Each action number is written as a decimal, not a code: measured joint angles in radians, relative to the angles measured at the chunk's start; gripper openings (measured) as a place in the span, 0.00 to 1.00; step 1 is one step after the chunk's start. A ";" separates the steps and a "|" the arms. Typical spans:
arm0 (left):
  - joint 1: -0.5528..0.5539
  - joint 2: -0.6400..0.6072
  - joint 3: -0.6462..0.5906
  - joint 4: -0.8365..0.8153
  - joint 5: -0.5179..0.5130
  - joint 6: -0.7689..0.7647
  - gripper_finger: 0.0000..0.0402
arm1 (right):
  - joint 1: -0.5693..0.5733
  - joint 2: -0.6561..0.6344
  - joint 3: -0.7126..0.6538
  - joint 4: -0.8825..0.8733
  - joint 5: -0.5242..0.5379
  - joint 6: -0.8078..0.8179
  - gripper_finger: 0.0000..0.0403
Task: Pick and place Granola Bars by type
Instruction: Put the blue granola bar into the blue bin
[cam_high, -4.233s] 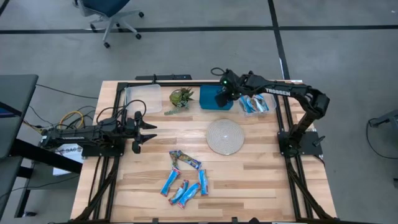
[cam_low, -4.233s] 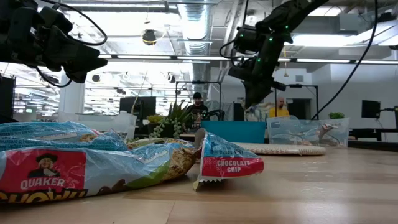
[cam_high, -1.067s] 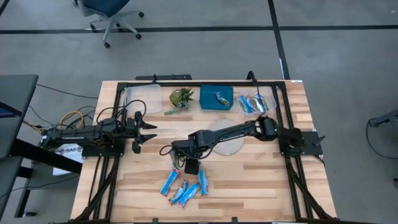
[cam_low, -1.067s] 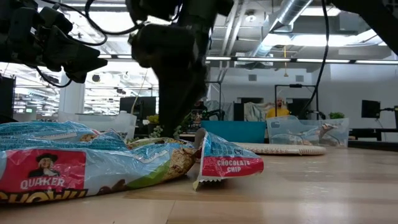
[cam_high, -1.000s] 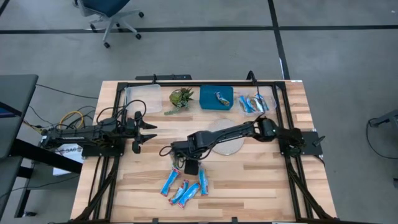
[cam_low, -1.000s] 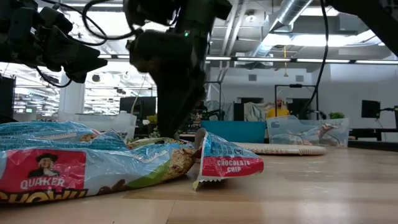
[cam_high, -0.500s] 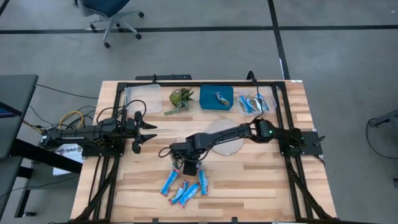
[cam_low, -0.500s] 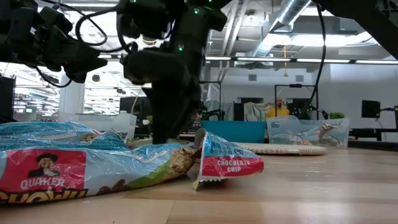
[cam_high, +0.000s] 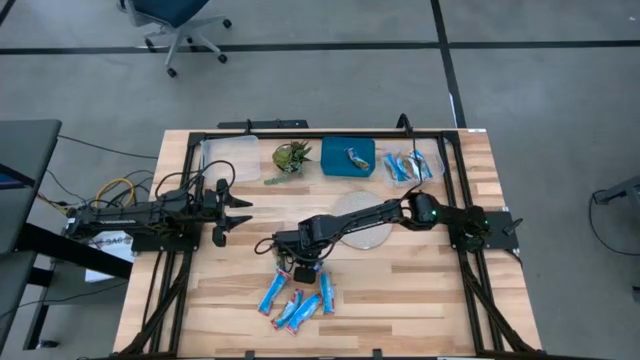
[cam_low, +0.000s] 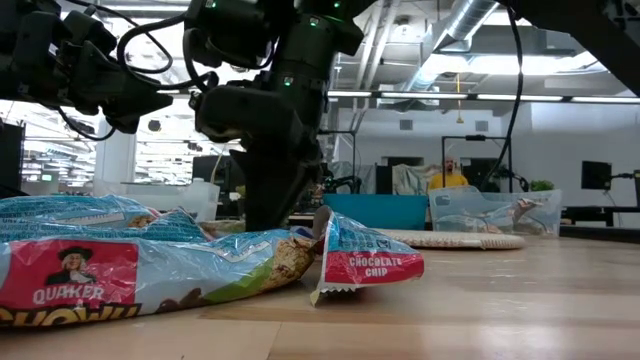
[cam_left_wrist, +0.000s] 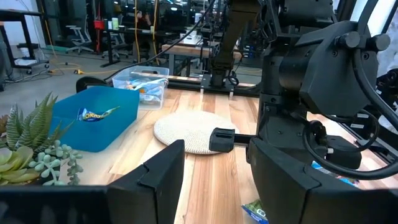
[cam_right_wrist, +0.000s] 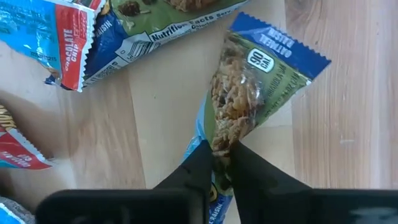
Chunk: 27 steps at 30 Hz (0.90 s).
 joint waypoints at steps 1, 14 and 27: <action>0.000 0.000 0.000 0.000 0.000 0.000 0.43 | 0.000 0.000 0.000 0.000 -0.006 0.000 0.06; 0.000 0.000 0.000 0.000 0.000 0.000 0.43 | -0.002 0.000 0.077 -0.083 -0.044 0.024 0.01; 0.000 0.000 0.000 0.000 0.000 0.000 0.43 | -0.047 -0.055 0.242 -0.272 -0.042 0.016 0.01</action>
